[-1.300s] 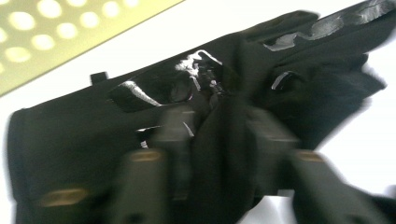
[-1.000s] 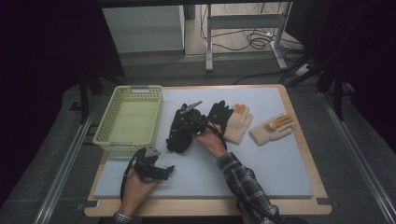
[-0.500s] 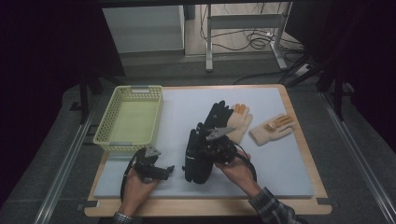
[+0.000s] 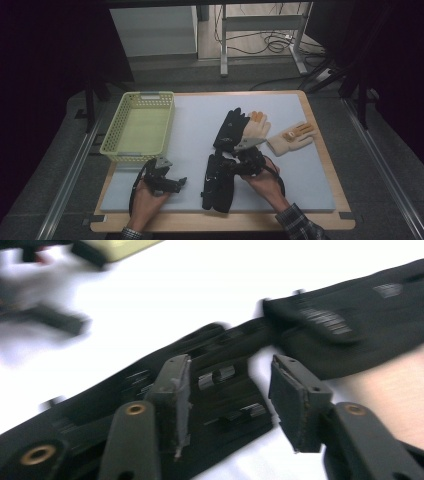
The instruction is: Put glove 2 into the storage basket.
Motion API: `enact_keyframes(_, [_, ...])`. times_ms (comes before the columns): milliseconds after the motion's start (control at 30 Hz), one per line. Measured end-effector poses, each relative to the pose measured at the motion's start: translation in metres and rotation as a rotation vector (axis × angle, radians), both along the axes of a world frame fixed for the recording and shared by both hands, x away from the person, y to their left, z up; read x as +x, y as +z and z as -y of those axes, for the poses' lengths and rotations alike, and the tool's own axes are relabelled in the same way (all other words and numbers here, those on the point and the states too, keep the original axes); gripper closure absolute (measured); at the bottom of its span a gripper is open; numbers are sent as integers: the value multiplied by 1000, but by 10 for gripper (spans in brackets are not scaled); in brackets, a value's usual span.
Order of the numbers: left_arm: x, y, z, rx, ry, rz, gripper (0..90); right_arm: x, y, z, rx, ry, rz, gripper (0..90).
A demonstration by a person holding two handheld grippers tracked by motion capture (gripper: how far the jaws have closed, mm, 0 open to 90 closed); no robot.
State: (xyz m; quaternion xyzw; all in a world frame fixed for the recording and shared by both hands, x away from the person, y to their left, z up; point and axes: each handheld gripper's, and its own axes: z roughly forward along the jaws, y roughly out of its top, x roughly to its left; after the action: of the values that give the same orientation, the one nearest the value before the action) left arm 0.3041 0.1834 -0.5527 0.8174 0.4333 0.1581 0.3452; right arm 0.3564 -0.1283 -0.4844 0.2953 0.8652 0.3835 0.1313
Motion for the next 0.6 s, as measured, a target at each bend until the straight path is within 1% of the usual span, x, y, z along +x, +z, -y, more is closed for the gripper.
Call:
enact_keyframes(33, [0, 0, 0, -1, 0, -1, 26, 18, 3, 1, -22, -18, 12, 560])
enact_keyframes(133, [0, 0, 0, -4, 2, -1, 26, 42, 4, 0, -46, -45, 17, 599])
enact_keyframes(233, [0, 0, 0, -3, 1, -1, 26, 71, 3, -5, -59, -69, 21, 621])
enact_keyframes(267, [0, 0, 0, -2, 1, -1, 26, 77, 2, -6, -65, -75, 20, 621])
enact_keyframes(300, [0, 0, 0, -2, 1, -1, 26, 77, 2, -6, -65, -75, 20, 621])
enact_keyframes(333, [0, 0, 0, 0, 0, -2, 26, 94, 1, -10, -81, -89, 30, 612])
enact_keyframes(367, [0, 0, 0, 0, 0, -2, 26, 94, 1, -10, -81, -89, 30, 612])
enact_keyframes(400, [0, 0, 0, -3, 1, -2, 26, 106, -1, -14, -94, -95, 38, 558])
enact_keyframes(467, [0, 0, 0, -3, 1, -2, 26, 117, -4, -16, -118, -112, 51, 503])
enact_keyframes(500, [0, 0, 0, -2, 0, -1, 26, 121, -6, -16, -120, -120, 52, 484])
enact_keyframes(600, [0, 0, 0, -4, 1, -1, 26, 133, -13, -16, -120, -136, 36, 414])
